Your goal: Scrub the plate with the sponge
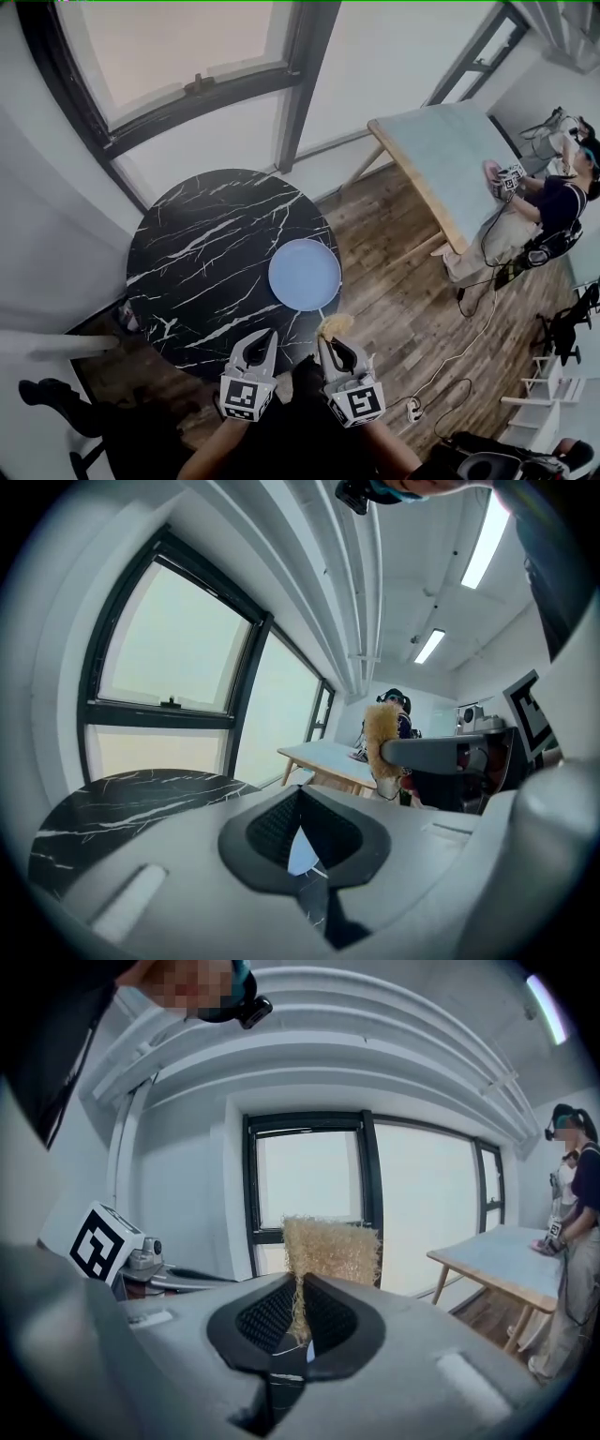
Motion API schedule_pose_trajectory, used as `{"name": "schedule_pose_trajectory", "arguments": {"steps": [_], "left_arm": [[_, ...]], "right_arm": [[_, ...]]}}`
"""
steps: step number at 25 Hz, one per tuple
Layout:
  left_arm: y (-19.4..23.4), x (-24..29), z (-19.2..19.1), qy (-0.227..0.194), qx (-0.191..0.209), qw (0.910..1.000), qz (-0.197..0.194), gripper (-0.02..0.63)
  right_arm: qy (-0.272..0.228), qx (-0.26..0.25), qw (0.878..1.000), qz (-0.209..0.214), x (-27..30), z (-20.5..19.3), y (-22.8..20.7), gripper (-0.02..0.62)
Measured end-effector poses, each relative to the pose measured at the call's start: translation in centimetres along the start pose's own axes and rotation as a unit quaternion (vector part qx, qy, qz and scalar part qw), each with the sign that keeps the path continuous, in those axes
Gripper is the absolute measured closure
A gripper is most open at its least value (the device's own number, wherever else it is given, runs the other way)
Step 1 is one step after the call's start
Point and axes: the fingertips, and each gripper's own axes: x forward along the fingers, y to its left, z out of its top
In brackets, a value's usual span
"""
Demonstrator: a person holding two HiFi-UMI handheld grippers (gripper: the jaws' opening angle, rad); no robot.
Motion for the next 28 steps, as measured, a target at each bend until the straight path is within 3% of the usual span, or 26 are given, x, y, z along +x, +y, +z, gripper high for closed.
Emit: {"name": "schedule_pose_trajectory", "arguments": {"steps": [6,11,17,23,28], "left_arm": [[1.3,3.1,-1.6,0.02,-0.03,0.9983,0.047,0.604],[3.3,6.3,-4.0,0.053,-0.073,0.9892,0.116,0.604],[5.4,10.2,-7.5,0.077,-0.112,0.9704,0.199,0.604],[7.2,13.9,-12.5,0.128,-0.172,0.9493,0.229,0.561],[9.4,15.8,-17.8,0.166,-0.227,0.926,0.252,0.504]], "right_arm": [[0.019,-0.016,0.998,0.051,3.9,-1.1,-2.4,0.572],[0.051,-0.012,0.992,0.114,6.8,-3.0,-5.2,0.572],[0.072,-0.028,0.977,0.199,11.1,-4.1,-7.8,0.572],[0.119,-0.04,0.959,0.256,15.0,-7.9,-8.9,0.572],[0.164,-0.053,0.947,0.27,17.8,-12.1,-9.7,0.572]]}}
